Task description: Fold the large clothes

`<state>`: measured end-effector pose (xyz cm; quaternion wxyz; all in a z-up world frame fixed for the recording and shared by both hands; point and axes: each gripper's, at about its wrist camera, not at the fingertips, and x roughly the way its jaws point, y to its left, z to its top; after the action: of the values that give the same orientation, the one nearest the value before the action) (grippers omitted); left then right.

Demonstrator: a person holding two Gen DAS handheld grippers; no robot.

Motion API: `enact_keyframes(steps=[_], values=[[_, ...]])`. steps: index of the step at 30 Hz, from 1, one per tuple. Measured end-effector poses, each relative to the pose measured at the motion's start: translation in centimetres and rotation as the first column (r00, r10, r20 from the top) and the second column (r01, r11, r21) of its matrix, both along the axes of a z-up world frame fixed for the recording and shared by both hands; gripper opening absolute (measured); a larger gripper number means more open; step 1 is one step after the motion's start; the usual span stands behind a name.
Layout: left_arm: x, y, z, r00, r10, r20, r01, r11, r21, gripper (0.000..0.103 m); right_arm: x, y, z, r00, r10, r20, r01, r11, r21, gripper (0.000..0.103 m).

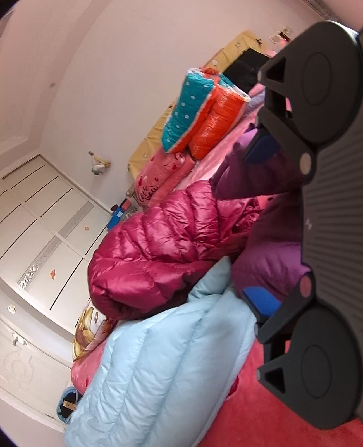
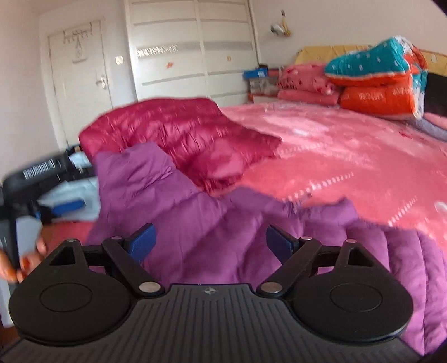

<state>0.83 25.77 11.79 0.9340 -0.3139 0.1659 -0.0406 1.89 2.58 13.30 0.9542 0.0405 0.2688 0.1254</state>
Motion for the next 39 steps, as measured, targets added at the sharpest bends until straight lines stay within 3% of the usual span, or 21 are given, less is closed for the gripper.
enact_keyframes(steps=[4, 8, 13, 17, 21, 23, 25, 28, 33, 39], values=[[-0.4, 1.0, -0.2, 0.999, 0.045, 0.005, -0.044, 0.998, -0.039, 0.095, -0.8, -1.6, -0.4, 0.994, -0.100, -0.041, 0.101, 0.995, 0.010, 0.103], [-0.5, 1.1, -0.1, 0.999, 0.006, 0.042, -0.003, 0.996, -0.087, 0.096, -1.9, -4.2, -1.0, 0.975, -0.216, -0.059, 0.217, 0.976, 0.008, 0.103], [0.7, -1.4, -0.2, 0.998, -0.058, -0.016, 0.059, 0.997, 0.046, 0.100, -3.8, -6.9, -1.4, 0.935, -0.349, -0.067, 0.351, 0.936, 0.022, 0.103], [1.7, -3.4, -0.8, 0.992, -0.081, -0.093, 0.095, 0.982, 0.164, 0.097, -4.0, -8.2, -2.2, 0.900, -0.434, -0.046, 0.433, 0.901, -0.030, 0.103], [2.4, -5.2, -0.8, 0.985, -0.072, -0.155, 0.119, 0.938, 0.326, 0.057, -4.2, -9.6, -2.7, 0.855, -0.515, -0.050, 0.515, 0.857, -0.029, 0.103], [2.4, -5.7, -0.9, 0.984, -0.065, -0.167, 0.126, 0.912, 0.391, 0.050, -5.4, -10.5, -3.0, 0.838, -0.543, -0.055, 0.541, 0.840, -0.035, 0.103], [2.2, -5.7, -0.9, 0.982, -0.070, -0.178, 0.137, 0.907, 0.399, 0.039, -6.0, -10.6, -3.2, 0.825, -0.562, -0.061, 0.560, 0.827, -0.046, 0.103], [1.7, -5.6, -0.7, 0.978, -0.084, -0.193, 0.158, 0.900, 0.407, 0.034, -6.5, -10.6, -3.4, 0.816, -0.574, -0.066, 0.572, 0.819, -0.050, 0.103], [0.0, -6.3, -1.0, 0.962, -0.096, -0.257, 0.211, 0.857, 0.469, 0.032, -5.3, -10.5, -3.4, 0.802, -0.595, -0.058, 0.591, 0.804, -0.071, 0.103], [-1.1, -6.4, -1.7, 0.945, -0.099, -0.310, 0.250, 0.831, 0.498, 0.031, -4.0, -10.7, -3.6, 0.794, -0.605, -0.060, 0.605, 0.796, -0.018, 0.103]])
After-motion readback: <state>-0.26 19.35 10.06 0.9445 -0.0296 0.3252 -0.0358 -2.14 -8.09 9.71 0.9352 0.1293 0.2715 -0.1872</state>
